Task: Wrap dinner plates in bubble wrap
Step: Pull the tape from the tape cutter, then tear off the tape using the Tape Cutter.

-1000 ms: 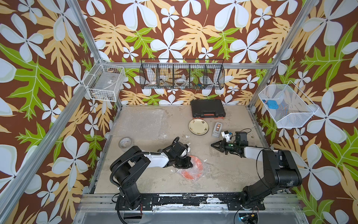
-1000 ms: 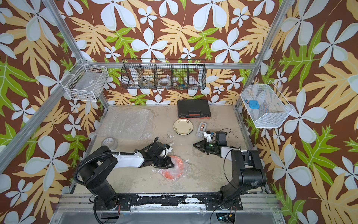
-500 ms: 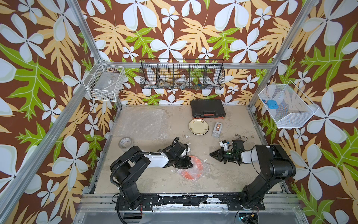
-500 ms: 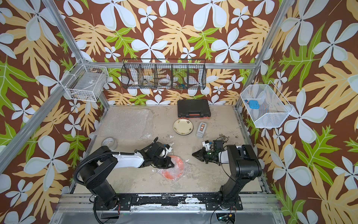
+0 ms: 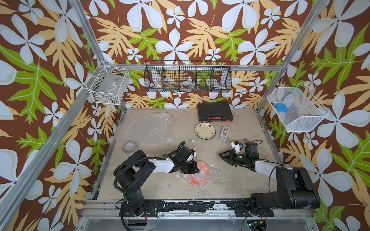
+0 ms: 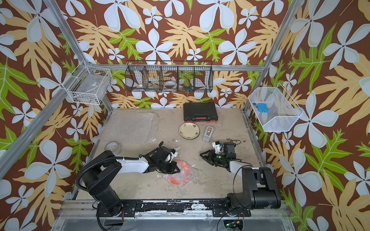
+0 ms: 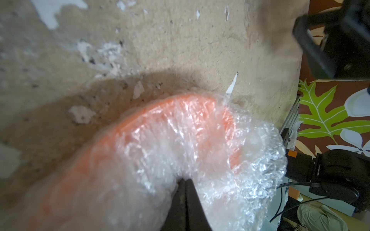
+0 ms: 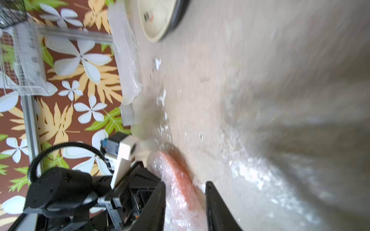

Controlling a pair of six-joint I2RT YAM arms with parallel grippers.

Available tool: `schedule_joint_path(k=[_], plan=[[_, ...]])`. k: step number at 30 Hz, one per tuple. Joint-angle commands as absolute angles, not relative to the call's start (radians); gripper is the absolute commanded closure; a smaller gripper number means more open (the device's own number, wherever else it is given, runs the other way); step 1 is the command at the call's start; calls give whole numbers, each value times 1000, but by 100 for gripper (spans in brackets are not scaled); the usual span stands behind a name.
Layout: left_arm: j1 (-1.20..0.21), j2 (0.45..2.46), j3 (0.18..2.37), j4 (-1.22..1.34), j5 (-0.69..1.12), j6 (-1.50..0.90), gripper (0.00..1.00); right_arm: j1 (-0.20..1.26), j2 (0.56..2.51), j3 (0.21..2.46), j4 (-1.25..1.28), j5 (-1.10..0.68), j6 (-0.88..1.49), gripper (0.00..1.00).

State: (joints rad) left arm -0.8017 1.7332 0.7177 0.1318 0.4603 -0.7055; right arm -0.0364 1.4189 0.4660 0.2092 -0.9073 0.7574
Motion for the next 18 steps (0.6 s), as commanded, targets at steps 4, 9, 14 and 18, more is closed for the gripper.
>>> schedule_joint_path(k=[4, 9, 14, 18], plan=[[-804, 1756, 699, -128, 392, -699, 93, -147, 1517, 596, 240, -917, 638, 63], [-804, 1758, 703, -130, 395, -699, 93, -163, 1641, 676, 338, -922, 661, 60], [-804, 1759, 703, -128, 395, -698, 93, -160, 1744, 711, 432, -965, 687, 60], [-804, 1762, 704, -125, 396, -703, 93, -161, 1793, 729, 466, -988, 698, 56]])
